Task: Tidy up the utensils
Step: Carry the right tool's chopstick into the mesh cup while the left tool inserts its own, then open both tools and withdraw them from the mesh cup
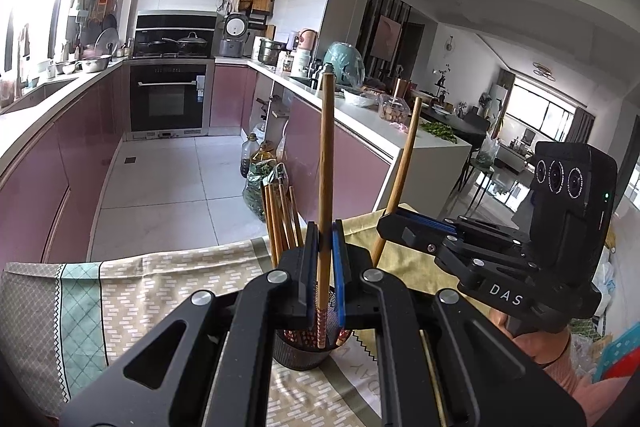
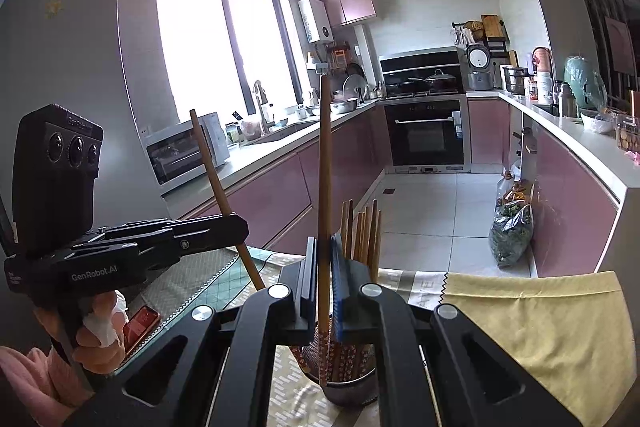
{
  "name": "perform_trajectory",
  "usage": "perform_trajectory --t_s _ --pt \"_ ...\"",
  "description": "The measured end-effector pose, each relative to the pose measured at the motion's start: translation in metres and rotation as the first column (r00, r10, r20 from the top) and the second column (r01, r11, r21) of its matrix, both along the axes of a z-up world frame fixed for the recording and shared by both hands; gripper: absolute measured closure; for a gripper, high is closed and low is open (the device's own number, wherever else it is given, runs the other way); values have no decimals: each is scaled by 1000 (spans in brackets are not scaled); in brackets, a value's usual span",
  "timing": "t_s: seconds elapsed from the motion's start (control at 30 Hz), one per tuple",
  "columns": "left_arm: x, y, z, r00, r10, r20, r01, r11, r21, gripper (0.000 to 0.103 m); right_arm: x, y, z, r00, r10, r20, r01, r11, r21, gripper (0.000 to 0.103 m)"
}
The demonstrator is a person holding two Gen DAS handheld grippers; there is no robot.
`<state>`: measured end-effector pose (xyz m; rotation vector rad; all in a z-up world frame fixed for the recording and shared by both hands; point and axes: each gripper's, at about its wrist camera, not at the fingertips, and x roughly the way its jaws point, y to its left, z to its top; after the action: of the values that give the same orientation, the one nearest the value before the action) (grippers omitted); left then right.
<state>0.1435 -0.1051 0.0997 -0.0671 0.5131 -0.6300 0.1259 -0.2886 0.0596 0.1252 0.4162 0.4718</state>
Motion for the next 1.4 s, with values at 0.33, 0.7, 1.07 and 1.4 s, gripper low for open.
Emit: perform_trajectory --t_s 0.33,0.7,1.07,1.4 --pt "6 -7 0 1000 6 5 -6 1000 11 96 4 0 3 1000 -7 -2 7 1000 -1 97" --pt "11 -16 -17 999 -2 -37 5 998 65 96 19 8 -7 999 -9 -52 7 1000 -24 97" --pt "30 -34 -52 991 -22 -134 43 987 154 96 39 23 -49 982 9 -187 -25 996 -83 97" --pt "55 -39 -77 984 0 -179 30 986 165 95 46 24 -61 974 3 -229 -22 996 -82 96"
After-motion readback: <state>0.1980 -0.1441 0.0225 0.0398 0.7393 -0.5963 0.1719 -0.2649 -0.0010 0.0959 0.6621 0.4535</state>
